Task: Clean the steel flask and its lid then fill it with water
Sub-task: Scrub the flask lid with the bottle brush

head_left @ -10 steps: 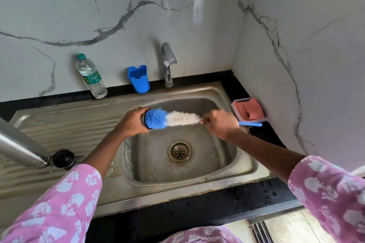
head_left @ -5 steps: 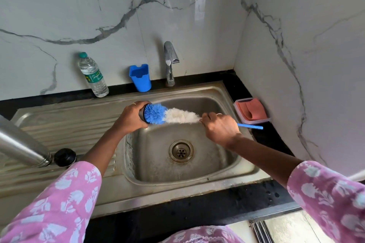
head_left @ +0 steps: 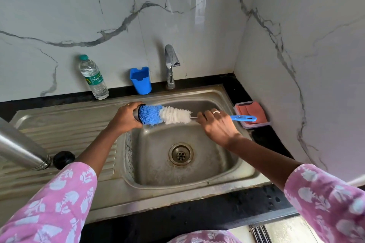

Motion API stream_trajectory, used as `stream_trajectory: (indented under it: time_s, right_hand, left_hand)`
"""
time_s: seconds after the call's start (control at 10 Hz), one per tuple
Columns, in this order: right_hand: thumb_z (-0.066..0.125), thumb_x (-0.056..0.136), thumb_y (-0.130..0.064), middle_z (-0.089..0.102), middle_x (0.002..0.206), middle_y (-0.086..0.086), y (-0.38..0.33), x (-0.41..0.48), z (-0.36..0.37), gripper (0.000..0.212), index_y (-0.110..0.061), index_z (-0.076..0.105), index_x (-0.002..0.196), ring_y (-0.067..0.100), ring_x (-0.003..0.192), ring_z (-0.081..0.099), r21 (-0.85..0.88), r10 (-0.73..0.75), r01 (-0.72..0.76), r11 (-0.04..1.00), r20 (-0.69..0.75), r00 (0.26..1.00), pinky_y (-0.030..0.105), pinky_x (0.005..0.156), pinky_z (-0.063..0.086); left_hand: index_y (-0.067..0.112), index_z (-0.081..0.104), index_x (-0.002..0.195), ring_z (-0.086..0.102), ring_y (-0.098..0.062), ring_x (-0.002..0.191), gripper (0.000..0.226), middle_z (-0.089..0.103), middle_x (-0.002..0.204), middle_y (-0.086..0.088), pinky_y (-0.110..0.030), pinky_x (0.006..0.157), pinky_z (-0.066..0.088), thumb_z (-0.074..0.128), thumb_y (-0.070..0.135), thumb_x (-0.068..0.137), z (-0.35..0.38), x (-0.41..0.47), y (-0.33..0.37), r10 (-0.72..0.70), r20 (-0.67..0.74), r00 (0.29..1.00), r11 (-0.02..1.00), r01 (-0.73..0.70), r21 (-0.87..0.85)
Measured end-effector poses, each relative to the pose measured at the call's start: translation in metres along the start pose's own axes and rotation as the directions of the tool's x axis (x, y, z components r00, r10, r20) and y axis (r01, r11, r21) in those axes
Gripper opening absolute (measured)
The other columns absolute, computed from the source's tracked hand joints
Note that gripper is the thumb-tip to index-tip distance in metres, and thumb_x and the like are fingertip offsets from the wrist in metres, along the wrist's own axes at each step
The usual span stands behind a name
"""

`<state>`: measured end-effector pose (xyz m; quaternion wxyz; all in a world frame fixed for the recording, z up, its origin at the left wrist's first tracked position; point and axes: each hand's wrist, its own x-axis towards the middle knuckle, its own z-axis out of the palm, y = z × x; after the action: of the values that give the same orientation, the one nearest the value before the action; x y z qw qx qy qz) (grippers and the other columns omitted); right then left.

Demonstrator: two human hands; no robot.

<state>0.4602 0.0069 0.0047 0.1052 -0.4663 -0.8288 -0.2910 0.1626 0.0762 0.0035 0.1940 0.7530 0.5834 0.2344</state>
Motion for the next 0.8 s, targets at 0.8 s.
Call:
stream_trajectory:
  time_s: [0.8]
  right_hand:
    - [0.044,0.099,-0.031,0.032,0.041,-0.008,0.0,0.023,-0.005,0.037,-0.007,0.054,0.072,0.003,0.03,0.024,0.158,-0.364,-0.957,-0.243,0.9,0.241,0.014,0.032,0.015]
  left_hand:
    - [0.003,0.058,0.123,0.058,-0.025,0.103,0.077,0.061,0.116,-0.015,-0.024,0.087,0.04,0.083,-0.008,0.051,-0.001,0.003,-0.011,0.019,-0.023,1.0,1.0,-0.019,0.016]
